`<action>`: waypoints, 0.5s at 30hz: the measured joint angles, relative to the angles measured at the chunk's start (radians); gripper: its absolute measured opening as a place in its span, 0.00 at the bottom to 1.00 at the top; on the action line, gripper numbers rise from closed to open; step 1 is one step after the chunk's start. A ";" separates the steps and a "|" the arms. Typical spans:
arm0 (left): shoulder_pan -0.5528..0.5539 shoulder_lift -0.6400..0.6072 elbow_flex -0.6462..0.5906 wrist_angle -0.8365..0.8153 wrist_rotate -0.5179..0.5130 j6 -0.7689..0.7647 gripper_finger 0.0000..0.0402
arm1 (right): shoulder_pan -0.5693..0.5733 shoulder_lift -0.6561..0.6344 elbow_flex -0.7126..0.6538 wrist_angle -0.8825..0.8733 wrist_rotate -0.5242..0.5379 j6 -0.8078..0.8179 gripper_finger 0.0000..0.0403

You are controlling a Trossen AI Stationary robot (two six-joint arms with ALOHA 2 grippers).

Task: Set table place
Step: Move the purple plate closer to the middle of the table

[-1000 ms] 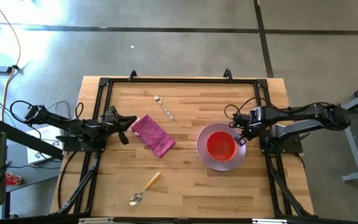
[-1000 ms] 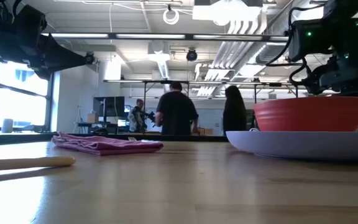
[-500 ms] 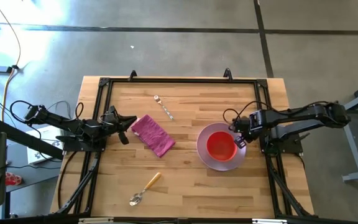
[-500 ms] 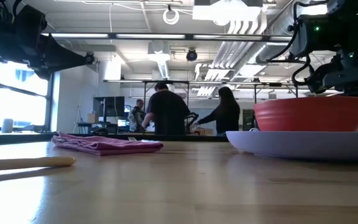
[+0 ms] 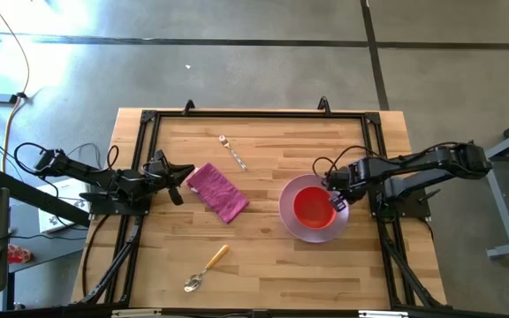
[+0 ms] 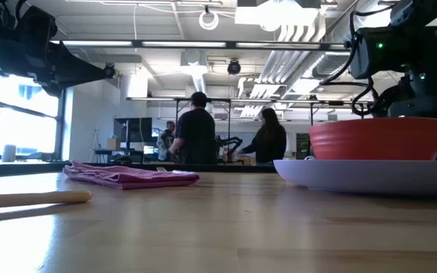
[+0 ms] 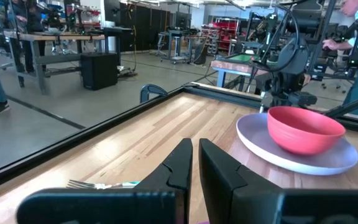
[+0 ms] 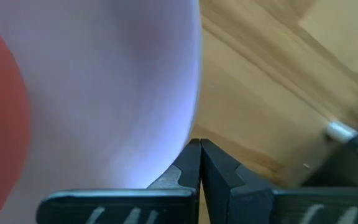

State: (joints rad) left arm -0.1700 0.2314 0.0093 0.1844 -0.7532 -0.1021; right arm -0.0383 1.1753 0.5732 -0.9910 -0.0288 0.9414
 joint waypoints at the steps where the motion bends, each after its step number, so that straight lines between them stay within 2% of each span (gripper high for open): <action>1: 0.000 0.000 0.000 0.000 0.000 0.000 0.05 | 0.000 0.000 0.000 0.018 -0.001 0.001 0.00; 15: 0.000 0.000 0.000 0.000 0.000 0.000 0.05 | 0.000 0.000 0.015 0.130 -0.001 0.026 0.00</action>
State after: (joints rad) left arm -0.1703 0.2314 0.0093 0.1841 -0.7528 -0.1020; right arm -0.0383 1.1755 0.5886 -0.8612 -0.0301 0.9678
